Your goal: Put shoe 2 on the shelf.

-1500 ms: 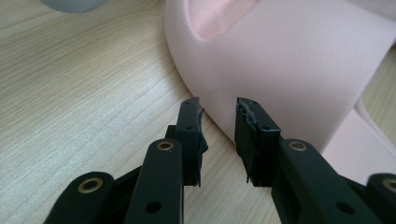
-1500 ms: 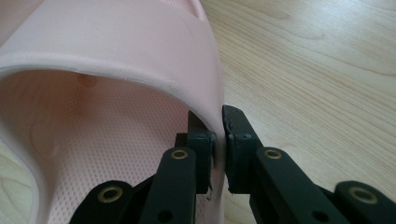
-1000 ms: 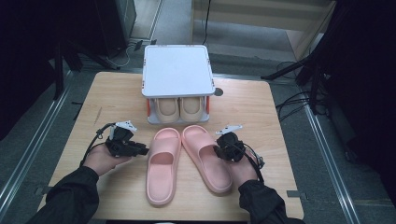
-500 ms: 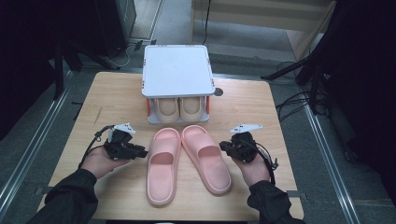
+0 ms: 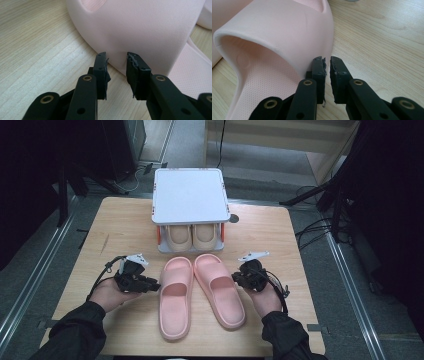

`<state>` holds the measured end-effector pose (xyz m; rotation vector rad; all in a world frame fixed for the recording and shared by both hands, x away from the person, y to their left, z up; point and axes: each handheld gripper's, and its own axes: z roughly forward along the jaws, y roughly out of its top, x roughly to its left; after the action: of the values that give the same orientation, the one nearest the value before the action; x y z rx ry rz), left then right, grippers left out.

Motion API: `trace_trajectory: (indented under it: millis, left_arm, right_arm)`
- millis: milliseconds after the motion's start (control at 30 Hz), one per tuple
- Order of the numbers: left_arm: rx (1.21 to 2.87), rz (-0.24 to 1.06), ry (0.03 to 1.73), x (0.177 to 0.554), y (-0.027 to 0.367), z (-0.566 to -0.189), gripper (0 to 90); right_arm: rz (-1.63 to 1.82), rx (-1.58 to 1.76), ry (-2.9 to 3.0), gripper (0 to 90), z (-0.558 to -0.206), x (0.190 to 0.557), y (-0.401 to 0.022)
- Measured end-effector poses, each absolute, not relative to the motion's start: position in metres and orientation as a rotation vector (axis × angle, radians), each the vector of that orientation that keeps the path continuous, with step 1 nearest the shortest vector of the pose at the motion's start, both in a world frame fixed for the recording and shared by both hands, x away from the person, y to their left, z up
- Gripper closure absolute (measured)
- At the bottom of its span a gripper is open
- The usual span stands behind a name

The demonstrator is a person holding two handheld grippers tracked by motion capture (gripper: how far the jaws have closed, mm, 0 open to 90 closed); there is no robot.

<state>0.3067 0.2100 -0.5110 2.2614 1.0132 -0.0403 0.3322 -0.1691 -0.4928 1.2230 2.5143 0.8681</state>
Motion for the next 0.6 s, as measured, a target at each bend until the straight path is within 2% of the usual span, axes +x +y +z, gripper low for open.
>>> trace_trajectory:
  millis: [600]
  left_arm:
    - [2.270,-0.086,0.962,0.304,0.198,-0.513,68.6]
  right_arm:
    - [0.932,1.229,2.539,82.1,-0.497,0.329,-0.161]
